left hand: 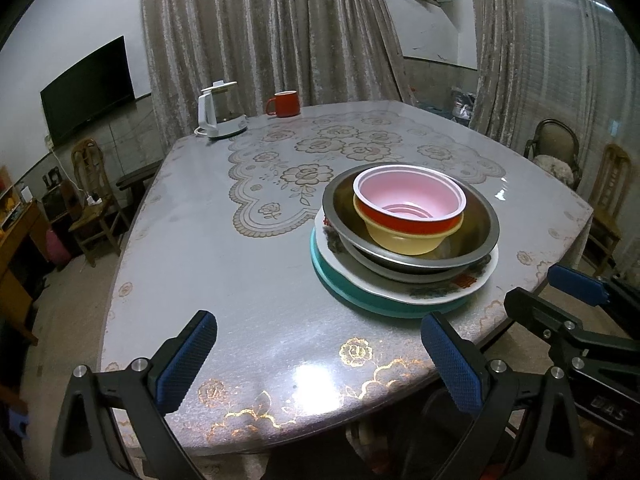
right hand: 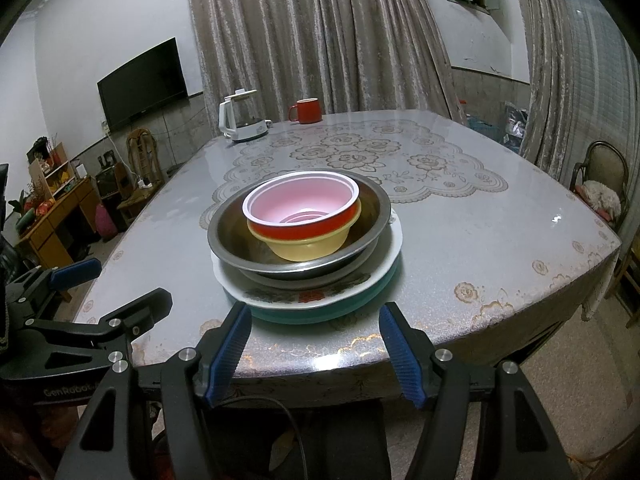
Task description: Organize plates and bowls
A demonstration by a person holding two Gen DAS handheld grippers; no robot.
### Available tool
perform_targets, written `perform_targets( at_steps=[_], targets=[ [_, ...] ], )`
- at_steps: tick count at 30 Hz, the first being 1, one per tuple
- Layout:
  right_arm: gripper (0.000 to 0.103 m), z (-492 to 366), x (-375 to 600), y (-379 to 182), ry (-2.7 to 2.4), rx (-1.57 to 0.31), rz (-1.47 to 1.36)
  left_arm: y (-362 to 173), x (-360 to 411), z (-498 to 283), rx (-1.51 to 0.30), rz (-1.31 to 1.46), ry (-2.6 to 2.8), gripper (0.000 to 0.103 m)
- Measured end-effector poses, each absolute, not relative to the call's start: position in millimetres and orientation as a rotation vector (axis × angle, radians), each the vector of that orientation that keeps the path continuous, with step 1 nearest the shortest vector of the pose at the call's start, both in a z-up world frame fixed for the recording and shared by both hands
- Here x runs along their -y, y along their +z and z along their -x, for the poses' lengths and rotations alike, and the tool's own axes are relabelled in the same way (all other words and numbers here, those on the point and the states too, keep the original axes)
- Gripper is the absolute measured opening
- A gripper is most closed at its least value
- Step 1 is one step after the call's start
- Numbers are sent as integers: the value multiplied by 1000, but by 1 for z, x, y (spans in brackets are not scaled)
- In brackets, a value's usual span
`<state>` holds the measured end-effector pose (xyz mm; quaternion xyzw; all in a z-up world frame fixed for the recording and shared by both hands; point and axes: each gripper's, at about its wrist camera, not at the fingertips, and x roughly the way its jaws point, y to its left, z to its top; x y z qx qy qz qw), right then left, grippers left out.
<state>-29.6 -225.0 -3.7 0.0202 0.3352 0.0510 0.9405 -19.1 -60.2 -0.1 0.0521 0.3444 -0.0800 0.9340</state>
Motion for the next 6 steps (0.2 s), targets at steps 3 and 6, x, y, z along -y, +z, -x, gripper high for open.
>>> perform_targets(
  at_steps=[3, 6],
  targets=[
    [67, 30, 225, -4, 105, -685, -42, -1, 61, 17, -708, -104, -167, 102],
    [67, 29, 226, -4, 107, -687, -46, 0, 61, 13, -708, -107, -164, 102]
  ],
)
